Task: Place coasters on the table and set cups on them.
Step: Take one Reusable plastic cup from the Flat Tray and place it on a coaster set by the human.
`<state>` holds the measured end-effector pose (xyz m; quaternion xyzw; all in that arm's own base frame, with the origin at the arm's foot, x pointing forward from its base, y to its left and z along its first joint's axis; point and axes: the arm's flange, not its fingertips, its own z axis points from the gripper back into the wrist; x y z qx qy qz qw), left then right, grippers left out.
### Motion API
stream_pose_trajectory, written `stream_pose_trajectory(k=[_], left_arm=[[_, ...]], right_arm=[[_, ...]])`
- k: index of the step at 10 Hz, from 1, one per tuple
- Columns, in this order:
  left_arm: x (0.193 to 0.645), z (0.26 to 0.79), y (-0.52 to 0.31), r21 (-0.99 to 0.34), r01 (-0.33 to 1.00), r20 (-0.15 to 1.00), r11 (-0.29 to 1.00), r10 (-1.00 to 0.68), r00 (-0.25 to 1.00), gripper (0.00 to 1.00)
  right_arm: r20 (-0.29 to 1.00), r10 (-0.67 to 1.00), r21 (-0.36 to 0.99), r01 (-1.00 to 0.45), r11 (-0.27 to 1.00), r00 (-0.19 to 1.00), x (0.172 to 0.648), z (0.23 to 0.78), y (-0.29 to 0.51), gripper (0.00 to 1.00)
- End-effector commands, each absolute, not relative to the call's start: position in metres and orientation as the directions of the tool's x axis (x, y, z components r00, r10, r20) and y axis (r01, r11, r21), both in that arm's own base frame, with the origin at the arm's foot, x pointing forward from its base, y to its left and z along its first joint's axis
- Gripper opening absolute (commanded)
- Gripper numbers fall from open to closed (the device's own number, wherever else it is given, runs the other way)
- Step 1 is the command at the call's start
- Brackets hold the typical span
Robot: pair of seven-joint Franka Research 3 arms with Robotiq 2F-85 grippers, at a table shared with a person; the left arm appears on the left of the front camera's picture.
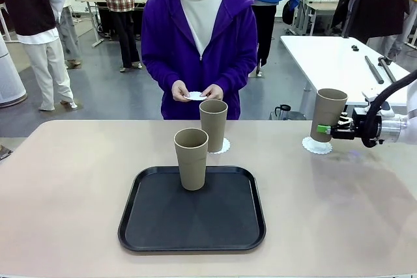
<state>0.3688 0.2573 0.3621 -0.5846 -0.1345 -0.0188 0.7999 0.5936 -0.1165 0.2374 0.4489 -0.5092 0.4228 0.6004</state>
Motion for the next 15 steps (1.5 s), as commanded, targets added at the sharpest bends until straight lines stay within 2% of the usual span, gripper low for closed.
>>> stream_pose_trajectory(k=[1,14,15], left_arm=[[0.369,0.364,0.259,-0.93,0.188,0.238,0.317,0.127,0.963,1.0],[0.369,0.364,0.259,-0.93,0.188,0.238,0.317,0.127,0.963,1.0],[0.369,0.364,0.259,-0.93,0.188,0.238,0.317,0.127,0.963,1.0]], right_arm=[[0.996,0.057,0.062,-0.978,0.202,0.075,0.593,0.229,-0.117,0.81],[0.992,0.073,0.083,-0.977,0.198,0.099,0.607,0.199,-0.119,0.81],[0.991,0.076,0.09,-0.977,0.195,0.107,0.607,0.199,-0.12,0.83]])
